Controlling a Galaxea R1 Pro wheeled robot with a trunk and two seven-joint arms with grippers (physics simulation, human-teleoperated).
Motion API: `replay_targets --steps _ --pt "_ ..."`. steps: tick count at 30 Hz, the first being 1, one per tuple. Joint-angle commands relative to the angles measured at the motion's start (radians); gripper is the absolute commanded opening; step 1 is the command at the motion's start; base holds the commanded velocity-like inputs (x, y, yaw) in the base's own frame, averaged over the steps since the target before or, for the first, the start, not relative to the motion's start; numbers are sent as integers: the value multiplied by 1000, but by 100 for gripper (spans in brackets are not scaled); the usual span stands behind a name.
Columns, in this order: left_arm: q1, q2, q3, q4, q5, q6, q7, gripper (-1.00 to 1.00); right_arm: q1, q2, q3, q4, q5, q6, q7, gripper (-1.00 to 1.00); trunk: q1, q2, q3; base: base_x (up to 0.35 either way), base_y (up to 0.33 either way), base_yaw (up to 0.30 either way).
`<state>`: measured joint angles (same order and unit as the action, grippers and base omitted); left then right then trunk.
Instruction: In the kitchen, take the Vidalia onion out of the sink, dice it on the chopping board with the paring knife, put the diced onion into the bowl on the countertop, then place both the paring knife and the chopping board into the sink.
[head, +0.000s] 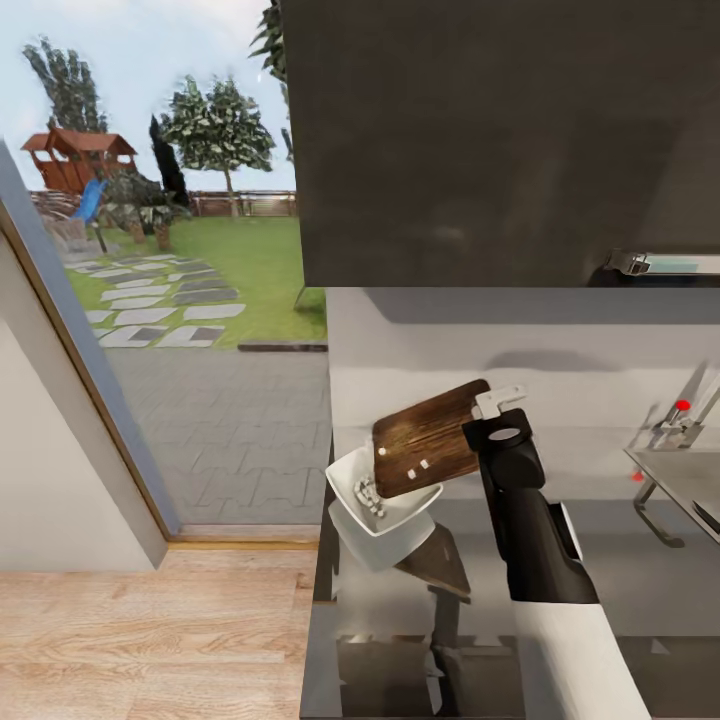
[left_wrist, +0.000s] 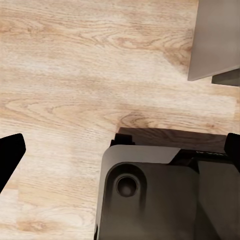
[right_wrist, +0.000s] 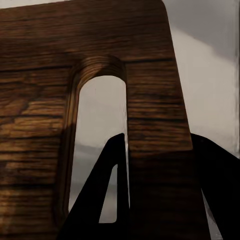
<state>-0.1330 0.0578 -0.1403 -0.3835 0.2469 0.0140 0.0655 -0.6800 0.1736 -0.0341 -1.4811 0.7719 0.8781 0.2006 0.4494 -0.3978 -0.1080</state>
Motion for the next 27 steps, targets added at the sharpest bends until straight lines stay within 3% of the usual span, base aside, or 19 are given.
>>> replay_targets --steps 1,13,20,24,27 --pt "0 1 -9 -2 9 2 7 100 -1 1 2 -1 14 3 9 -100 1 -2 -2 0 0 0" --pt "0 0 -9 -2 9 2 7 100 -1 1 11 -2 29 2 6 -100 1 -2 -2 0 0 0" --pt "0 0 -9 -2 9 1 7 100 -1 1 -9 -11 16 2 16 -100 1 -2 -2 0 0 0" --pt "0 0 -9 -2 9 2 7 100 -1 1 -88 -14 -81 1 50 -100 1 -2 -2 0 0 0" --pt "0 0 -9 -2 9 2 7 100 -1 1 -115 -14 -159 -1 69 -100 1 -2 -2 0 0 0"
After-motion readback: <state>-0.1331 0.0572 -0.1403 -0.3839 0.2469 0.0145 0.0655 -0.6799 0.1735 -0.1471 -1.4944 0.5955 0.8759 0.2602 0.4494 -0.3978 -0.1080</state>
